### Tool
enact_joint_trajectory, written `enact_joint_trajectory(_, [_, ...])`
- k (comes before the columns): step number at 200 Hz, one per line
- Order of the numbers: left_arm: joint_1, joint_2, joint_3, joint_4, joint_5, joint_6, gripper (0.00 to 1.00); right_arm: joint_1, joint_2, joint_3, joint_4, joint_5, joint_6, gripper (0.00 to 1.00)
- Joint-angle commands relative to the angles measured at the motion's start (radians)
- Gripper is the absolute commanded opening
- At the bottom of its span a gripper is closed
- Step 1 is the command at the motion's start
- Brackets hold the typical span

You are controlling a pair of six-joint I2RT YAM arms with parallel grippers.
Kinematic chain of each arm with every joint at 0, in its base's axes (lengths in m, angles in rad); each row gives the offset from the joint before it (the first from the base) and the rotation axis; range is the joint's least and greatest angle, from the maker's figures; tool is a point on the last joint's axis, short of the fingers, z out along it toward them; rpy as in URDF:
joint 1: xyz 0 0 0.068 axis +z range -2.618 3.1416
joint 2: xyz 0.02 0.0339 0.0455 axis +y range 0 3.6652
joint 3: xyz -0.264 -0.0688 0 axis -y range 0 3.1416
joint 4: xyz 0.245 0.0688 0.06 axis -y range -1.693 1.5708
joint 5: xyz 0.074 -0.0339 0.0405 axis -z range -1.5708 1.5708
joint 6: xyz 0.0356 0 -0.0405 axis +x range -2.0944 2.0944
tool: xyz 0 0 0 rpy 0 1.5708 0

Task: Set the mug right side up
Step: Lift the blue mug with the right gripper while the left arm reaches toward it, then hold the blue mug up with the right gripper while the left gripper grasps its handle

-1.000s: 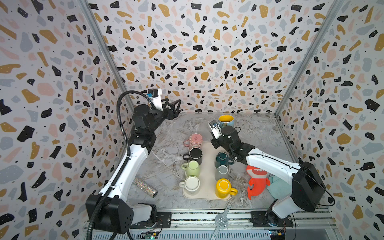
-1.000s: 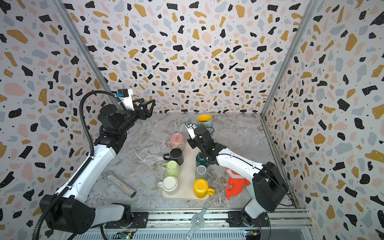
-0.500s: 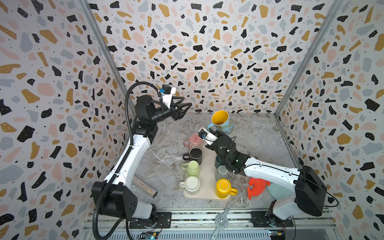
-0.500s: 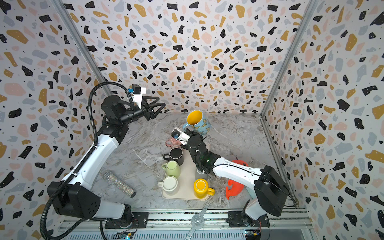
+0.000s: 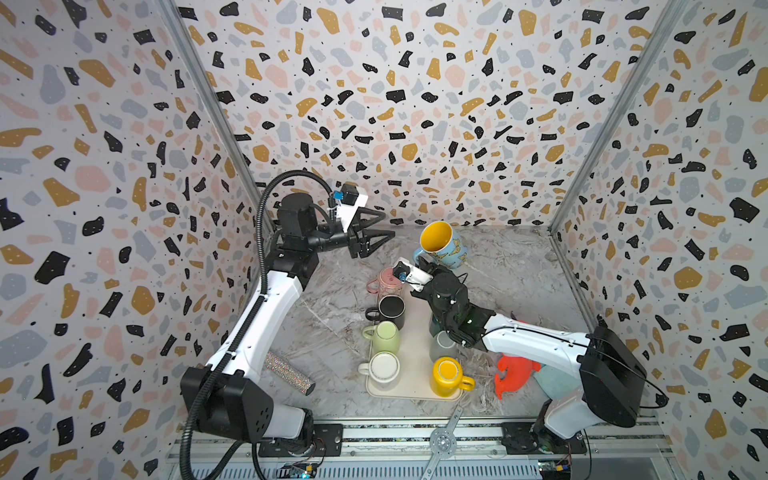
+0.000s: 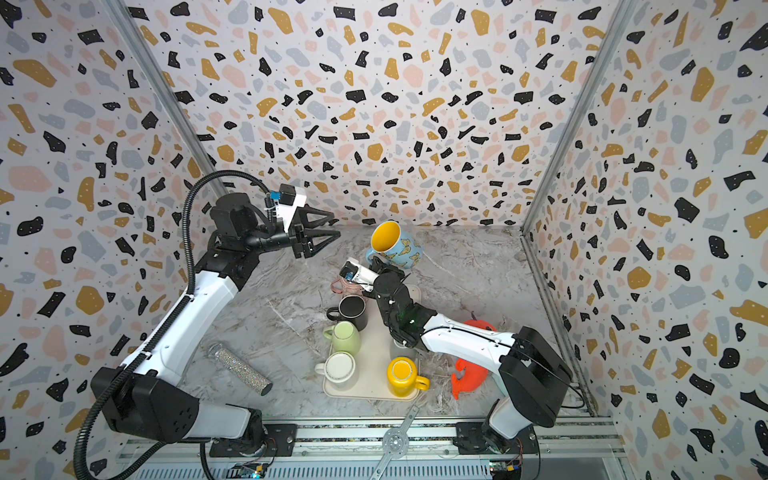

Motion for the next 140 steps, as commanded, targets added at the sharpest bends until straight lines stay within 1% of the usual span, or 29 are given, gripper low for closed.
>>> enact_joint_trajectory(1, [-0.016, 0.009, 0.013, -0.080, 0.044, 0.093, 0.65, 0.011, -0.027, 0.056, 0.092, 0.012, -0.045, 0.00])
enact_joint_trajectory(24, [-0.027, 0.030, 0.024, -0.124, 0.044, 0.121, 0.64, 0.019, -0.026, 0.053, 0.090, 0.006, -0.052, 0.00])
enact_joint_trajectory(39, [-0.040, 0.047, 0.036, -0.183, 0.033, 0.155, 0.63, 0.023, -0.026, 0.052, 0.091, 0.005, -0.060, 0.00])
enact_joint_trajectory(81, [-0.081, 0.100, 0.100, -0.477, -0.060, 0.380, 0.62, 0.031, -0.025, 0.051, 0.074, -0.008, -0.070, 0.00])
enact_joint_trajectory(102, [-0.103, 0.121, 0.122, -0.572, -0.089, 0.455, 0.61, 0.035, -0.014, 0.052, 0.075, -0.001, -0.070, 0.00])
enact_joint_trajectory(140, [-0.118, 0.147, 0.122, -0.628, -0.083, 0.490, 0.59, 0.043, 0.005, 0.053, 0.077, 0.007, -0.064, 0.00])
